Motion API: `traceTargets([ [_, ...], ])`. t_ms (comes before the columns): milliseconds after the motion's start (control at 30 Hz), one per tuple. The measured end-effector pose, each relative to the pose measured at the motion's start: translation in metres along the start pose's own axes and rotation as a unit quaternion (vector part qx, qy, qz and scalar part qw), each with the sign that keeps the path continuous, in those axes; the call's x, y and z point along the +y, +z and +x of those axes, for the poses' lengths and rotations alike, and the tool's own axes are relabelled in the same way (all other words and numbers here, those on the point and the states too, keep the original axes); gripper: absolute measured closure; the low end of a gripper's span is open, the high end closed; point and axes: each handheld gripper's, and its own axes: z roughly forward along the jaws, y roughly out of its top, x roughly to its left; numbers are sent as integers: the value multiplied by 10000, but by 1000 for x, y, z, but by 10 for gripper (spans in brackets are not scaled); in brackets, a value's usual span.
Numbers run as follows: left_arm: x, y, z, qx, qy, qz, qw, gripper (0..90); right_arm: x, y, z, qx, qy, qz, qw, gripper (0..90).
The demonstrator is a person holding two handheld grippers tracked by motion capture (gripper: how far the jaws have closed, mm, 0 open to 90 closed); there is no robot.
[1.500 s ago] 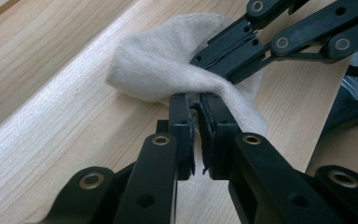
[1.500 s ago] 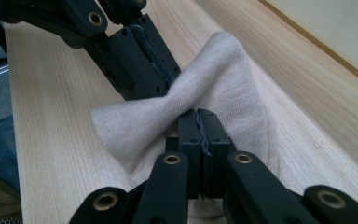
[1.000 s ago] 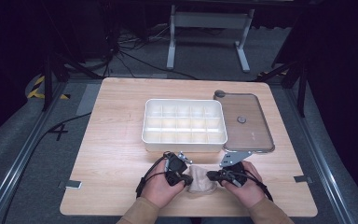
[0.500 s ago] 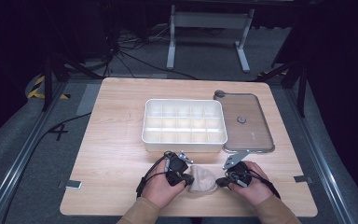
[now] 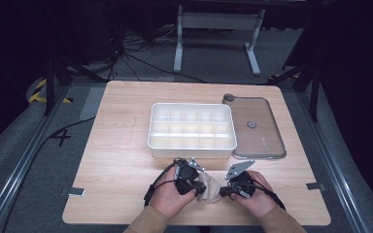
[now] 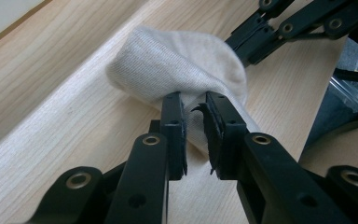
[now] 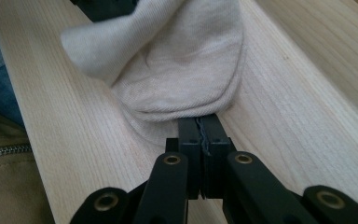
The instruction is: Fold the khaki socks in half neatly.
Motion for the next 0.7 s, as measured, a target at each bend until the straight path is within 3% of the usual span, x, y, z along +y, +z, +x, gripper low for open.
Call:
traceTargets([
  [67,1,0,0,-10,91,3,10000,776,1,1,2,-3,-31,-19,10000,899],
  [200,2,-1,-2,-150,24,-7,9999,766,2,3,4,46,-40,-52,10000,897],
  [400,5,6,-9,-205,151,-10,9997,769,4,6,8,138,-62,-88,9998,895],
  [700,4,13,-11,-152,155,26,9998,788,3,-1,2,182,24,-90,9998,878],
])
